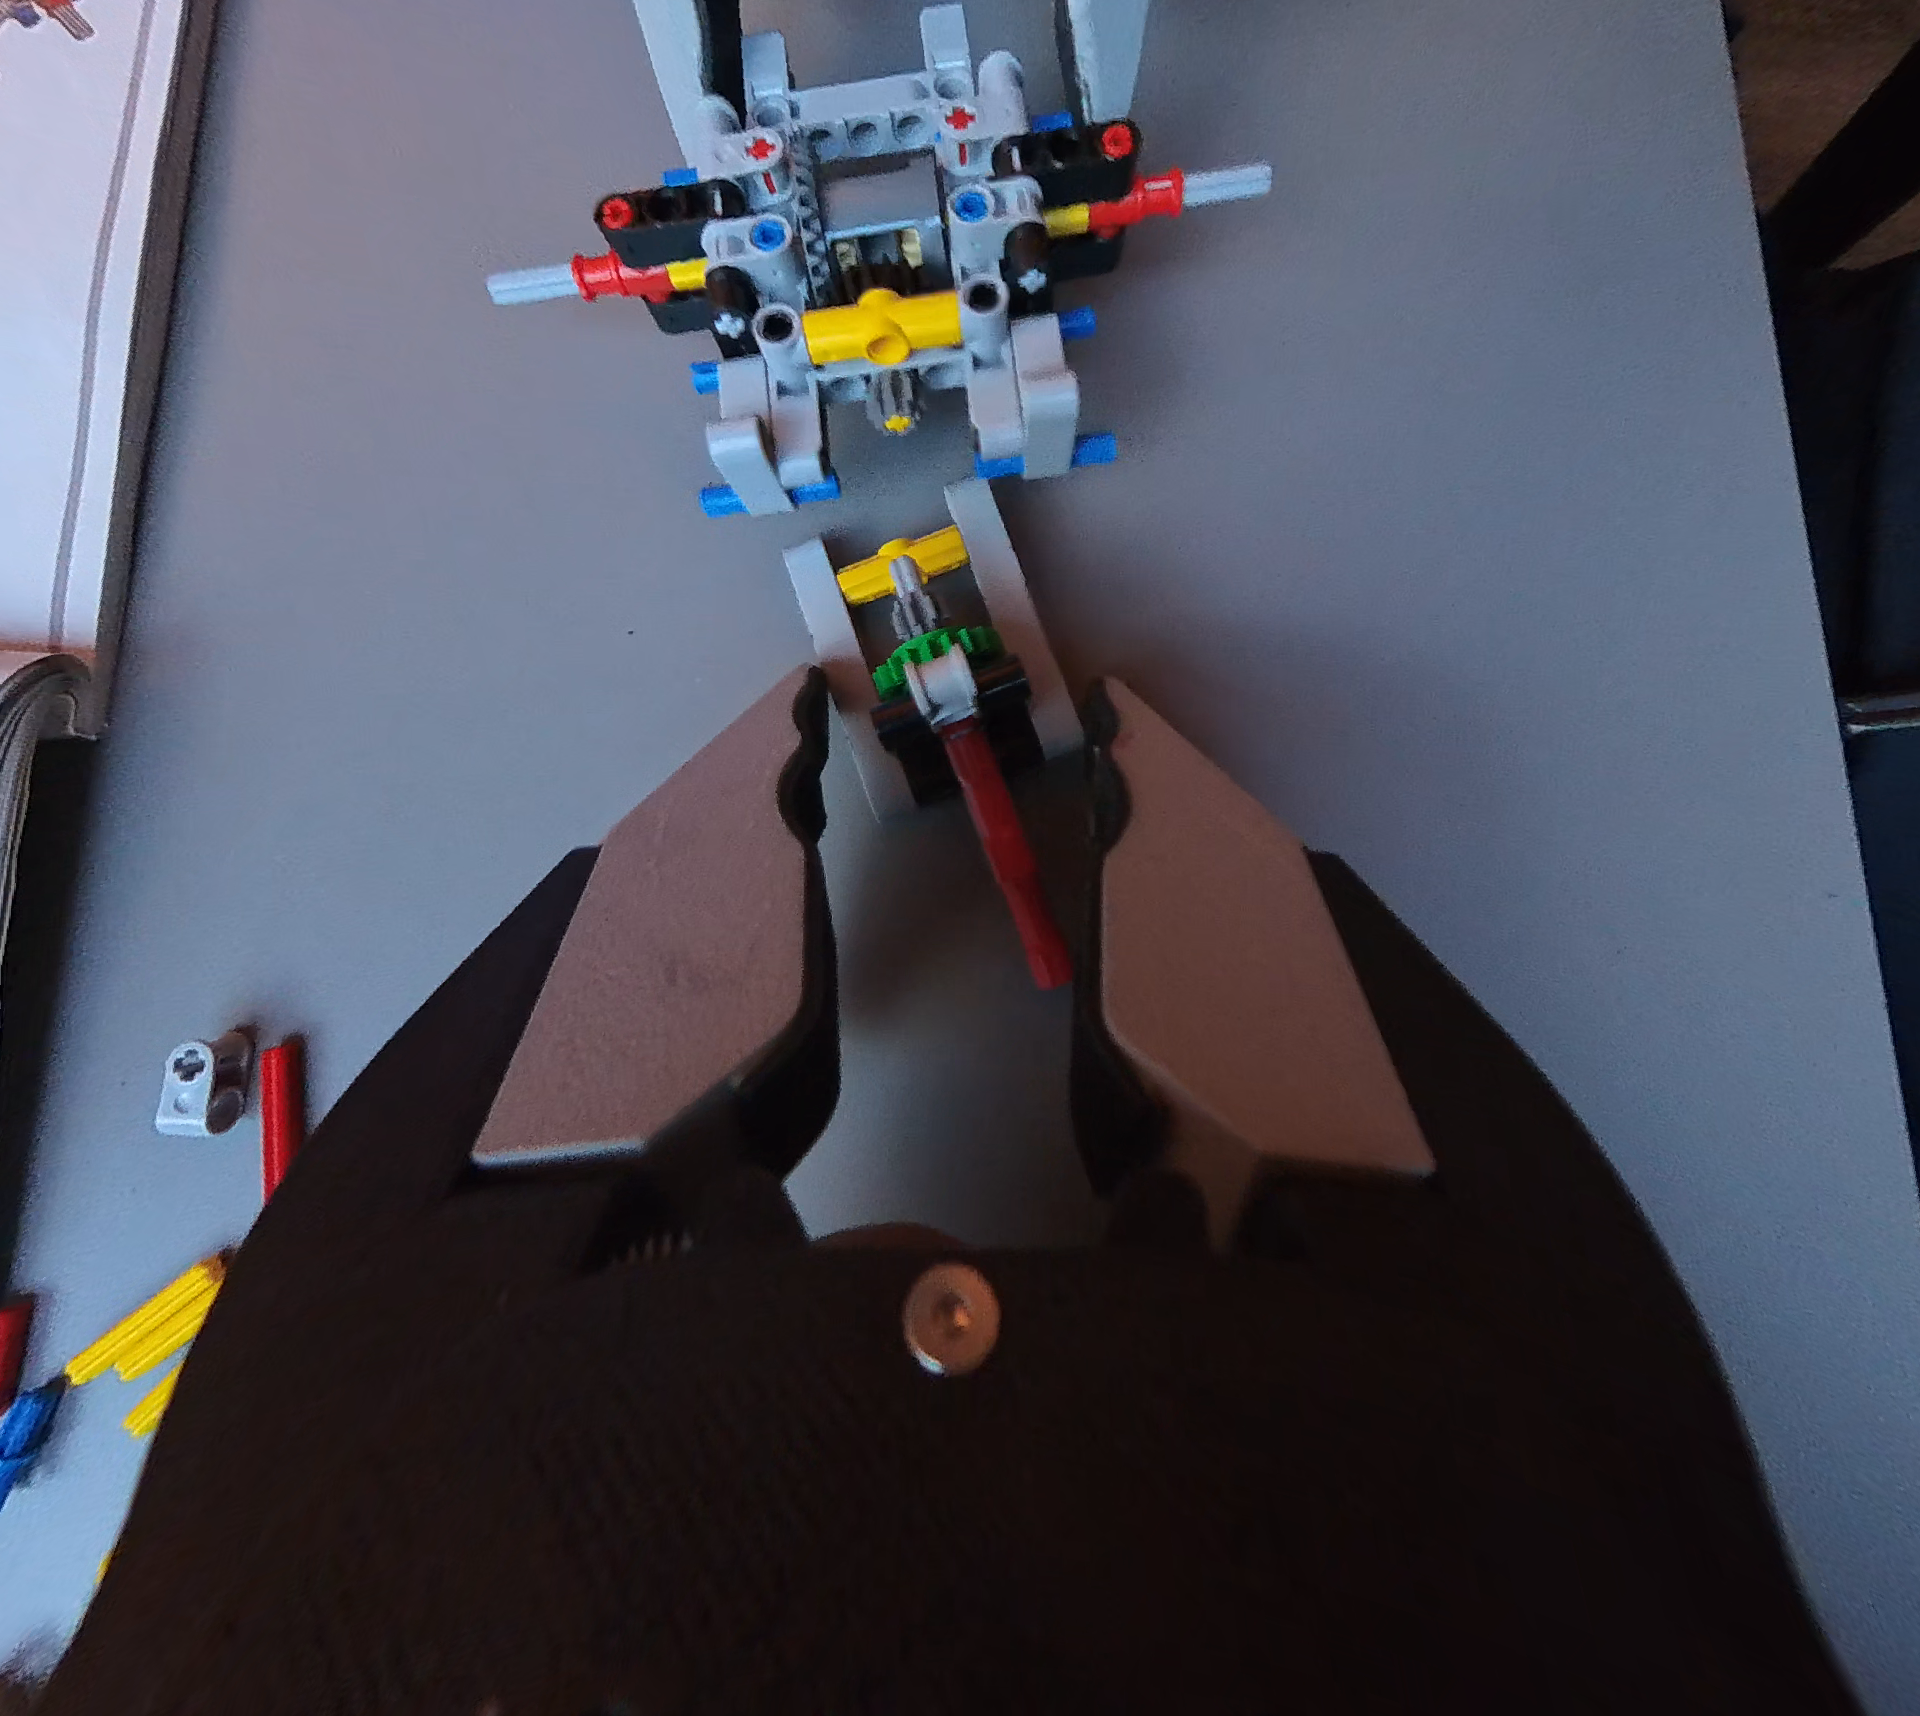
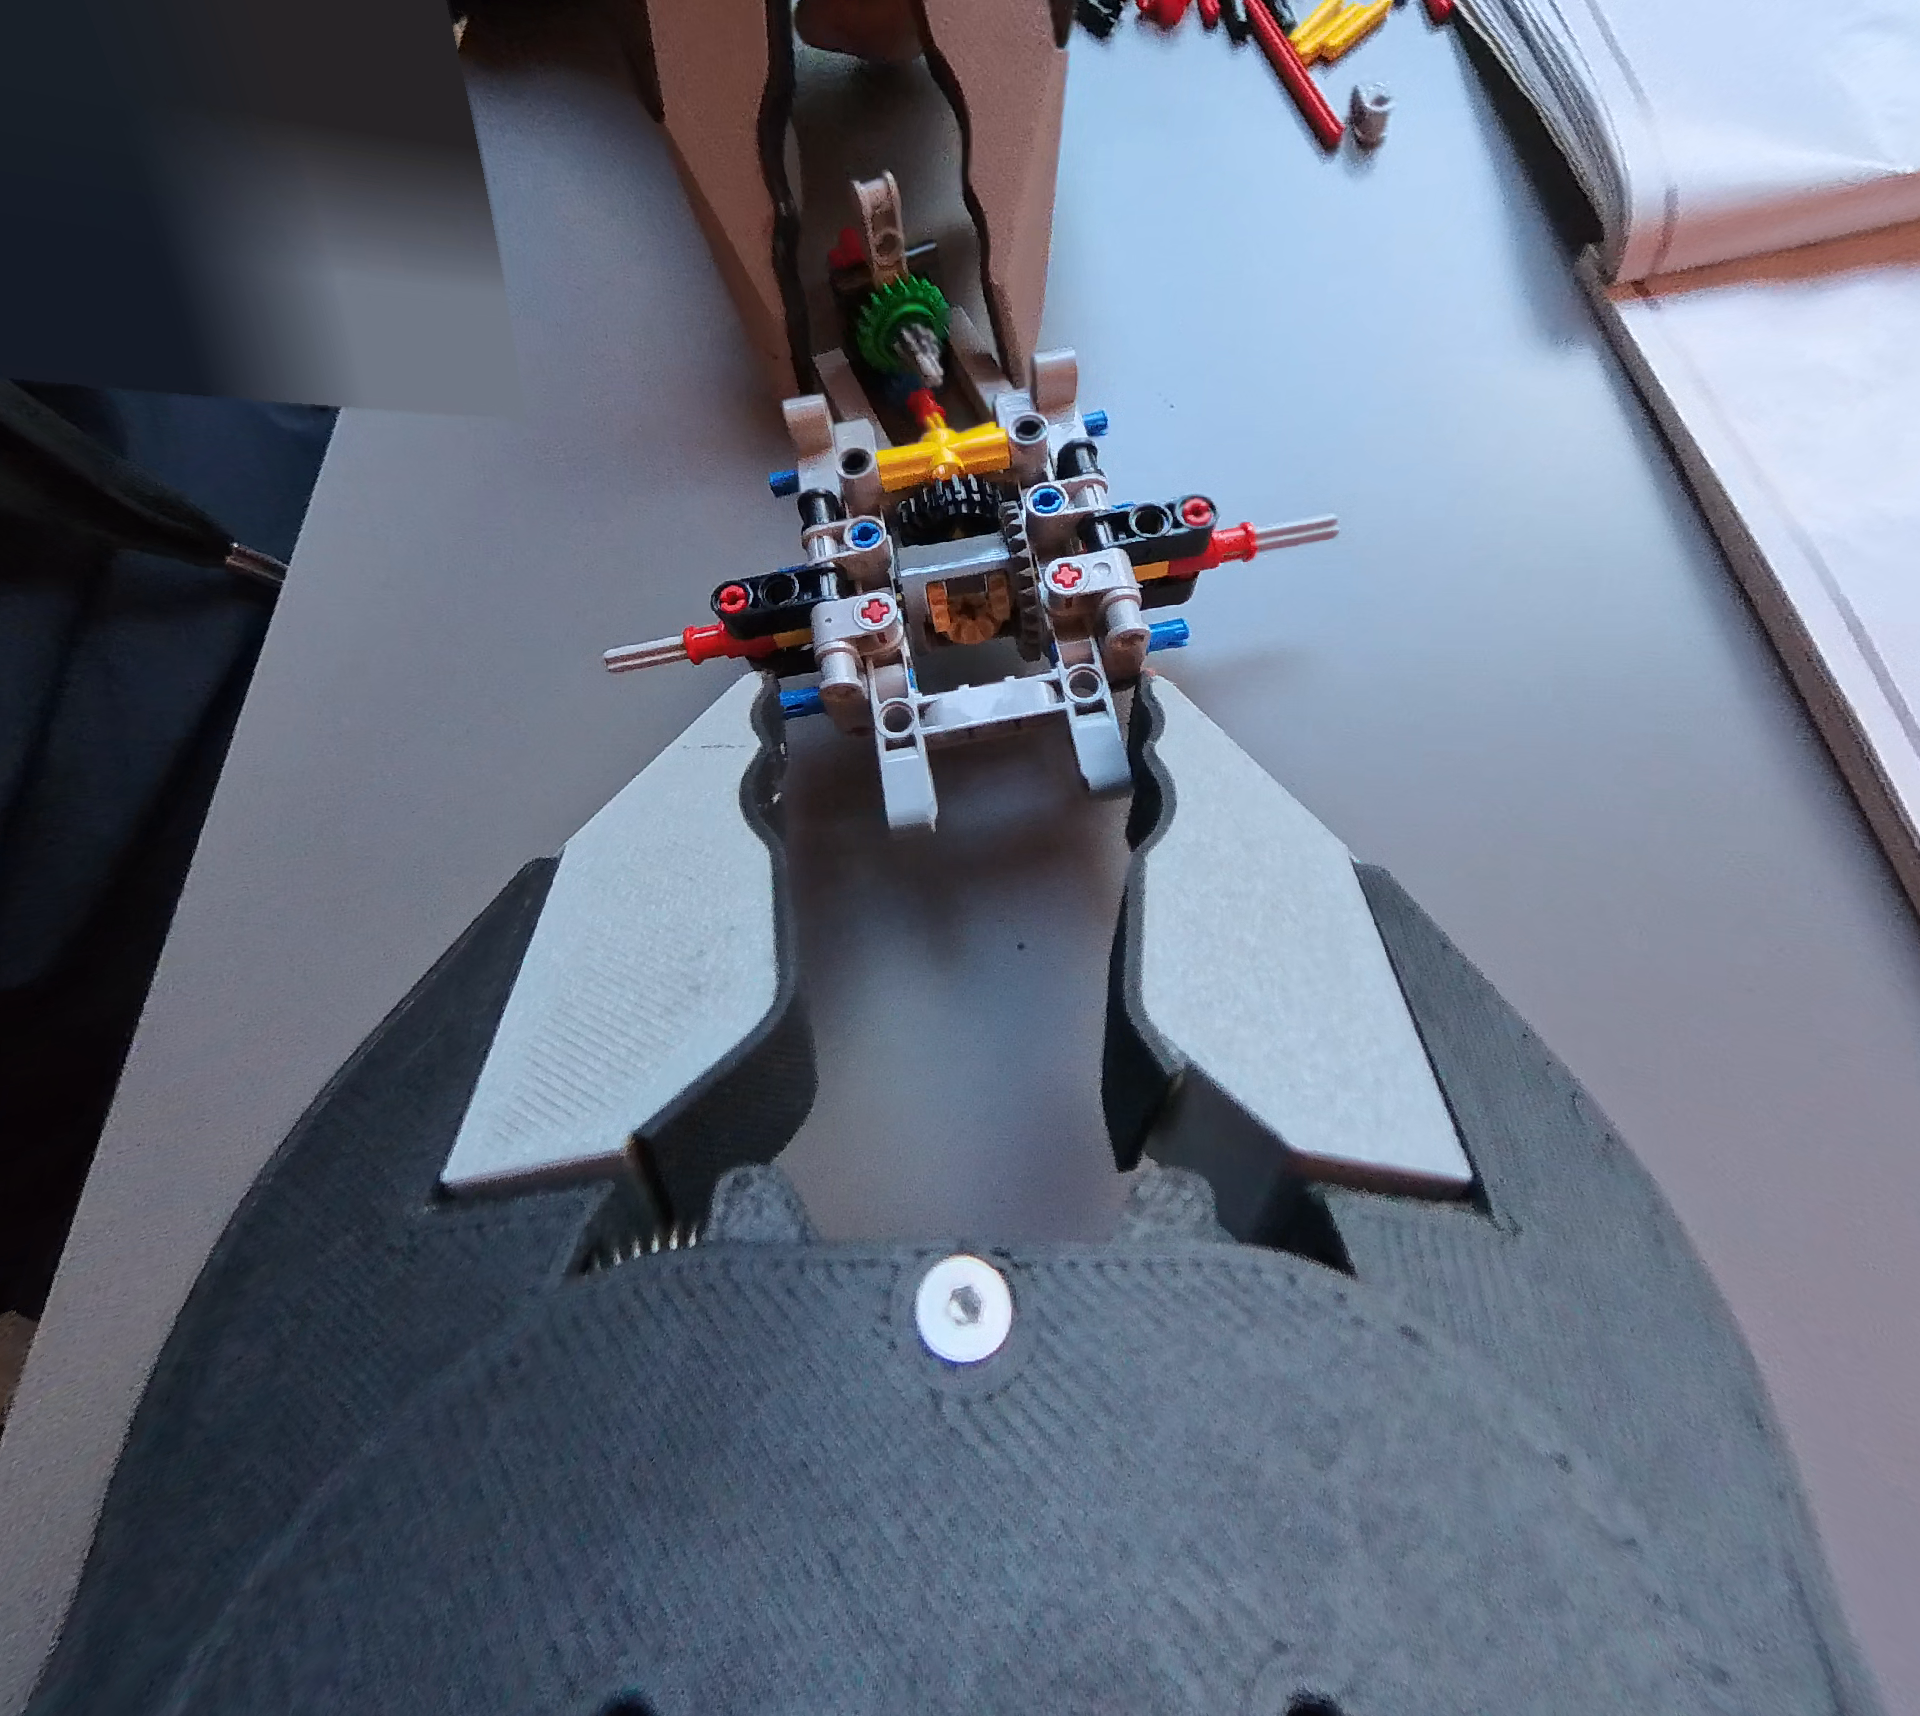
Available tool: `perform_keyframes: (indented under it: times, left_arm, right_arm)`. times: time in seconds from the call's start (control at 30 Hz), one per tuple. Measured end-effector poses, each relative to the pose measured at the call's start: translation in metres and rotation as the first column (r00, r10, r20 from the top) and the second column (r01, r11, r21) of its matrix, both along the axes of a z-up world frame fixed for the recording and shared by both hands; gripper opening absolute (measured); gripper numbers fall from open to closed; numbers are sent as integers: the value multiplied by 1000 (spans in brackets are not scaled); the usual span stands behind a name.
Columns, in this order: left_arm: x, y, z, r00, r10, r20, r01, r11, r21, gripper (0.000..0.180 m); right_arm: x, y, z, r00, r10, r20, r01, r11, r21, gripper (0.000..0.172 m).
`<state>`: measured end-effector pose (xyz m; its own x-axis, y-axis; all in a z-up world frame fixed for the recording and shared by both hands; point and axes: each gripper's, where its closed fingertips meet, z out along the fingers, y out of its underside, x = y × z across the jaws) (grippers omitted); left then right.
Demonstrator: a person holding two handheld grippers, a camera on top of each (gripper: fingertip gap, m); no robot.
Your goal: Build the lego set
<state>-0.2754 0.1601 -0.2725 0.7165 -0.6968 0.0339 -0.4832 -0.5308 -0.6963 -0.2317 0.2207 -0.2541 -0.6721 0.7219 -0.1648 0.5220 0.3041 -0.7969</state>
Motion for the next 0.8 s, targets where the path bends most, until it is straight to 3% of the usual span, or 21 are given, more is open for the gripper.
perform_keyframes:
  times: [0.53, 0.8]
  left_arm:
    - [8, 0, 1, 998, -38, 50, 38, 999, 8, 44]
    - [10, 1, 1, 998, -43, 42, 42, 999, 13, 43]
  right_arm:
    - [0, -15, -1, 999, 39, -16, -38, 997, 70, 64]
    - [-2, -21, 0, 999, 43, -28, -37, 983, 181, 64]
